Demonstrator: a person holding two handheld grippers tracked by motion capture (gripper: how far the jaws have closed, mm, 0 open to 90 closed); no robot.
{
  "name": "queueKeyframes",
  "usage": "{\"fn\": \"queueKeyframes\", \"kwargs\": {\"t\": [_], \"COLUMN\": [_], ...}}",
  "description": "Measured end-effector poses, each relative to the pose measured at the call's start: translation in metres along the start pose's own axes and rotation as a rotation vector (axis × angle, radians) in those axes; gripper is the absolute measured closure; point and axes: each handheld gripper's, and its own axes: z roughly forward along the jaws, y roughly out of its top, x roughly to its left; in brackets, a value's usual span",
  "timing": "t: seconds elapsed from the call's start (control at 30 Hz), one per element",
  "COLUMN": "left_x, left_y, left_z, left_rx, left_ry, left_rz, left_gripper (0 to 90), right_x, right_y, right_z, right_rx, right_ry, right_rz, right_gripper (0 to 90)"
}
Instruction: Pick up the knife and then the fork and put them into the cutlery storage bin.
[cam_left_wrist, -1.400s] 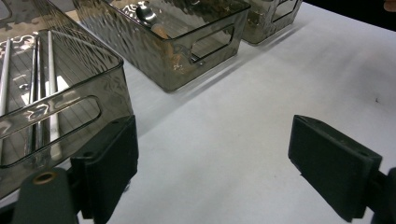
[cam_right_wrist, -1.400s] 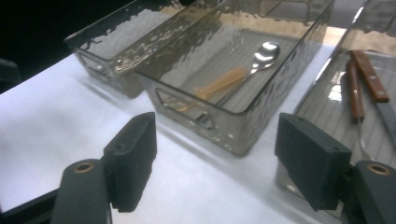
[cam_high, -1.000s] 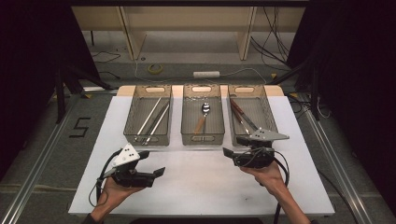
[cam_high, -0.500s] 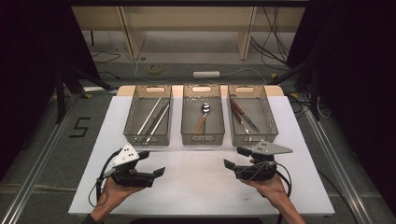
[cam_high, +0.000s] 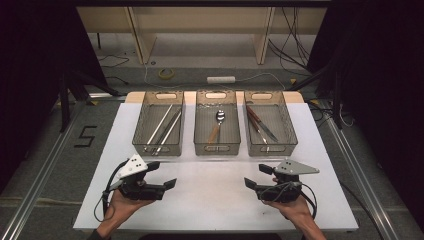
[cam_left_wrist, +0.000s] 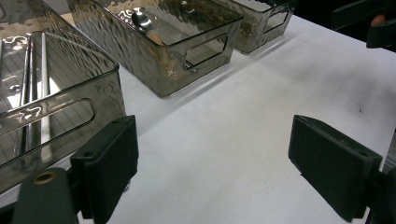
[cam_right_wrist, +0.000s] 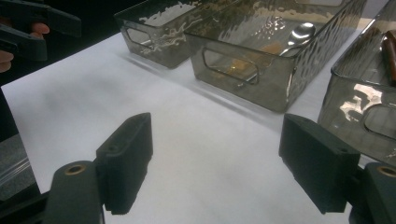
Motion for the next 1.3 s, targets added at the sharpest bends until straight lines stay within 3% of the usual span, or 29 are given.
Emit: {"fn": "queueKeyframes", "kwargs": {"t": [0.43,1.3], "left_x": [0.0005,0.0001], "left_y": [-0.0001,-0.0001], "left_z": [-0.0008,0.0001], "left_rx": [-0.008,-0.004], "left_ry": [-0.009,-0.011], "left_rz": [-0.008,-0.006], "left_gripper": [15.6,15.6], "right_x": [0.0015,0.0003], "right_y": [-0.0100,-0.0089], "right_z": [-0.0008,-0.0031], "right_rx": [0.028,0.012], "right_ry": [-0.022,-0.039], "right_rz": [0.000,-0.005], "right_gripper": [25.1,25.1]}}
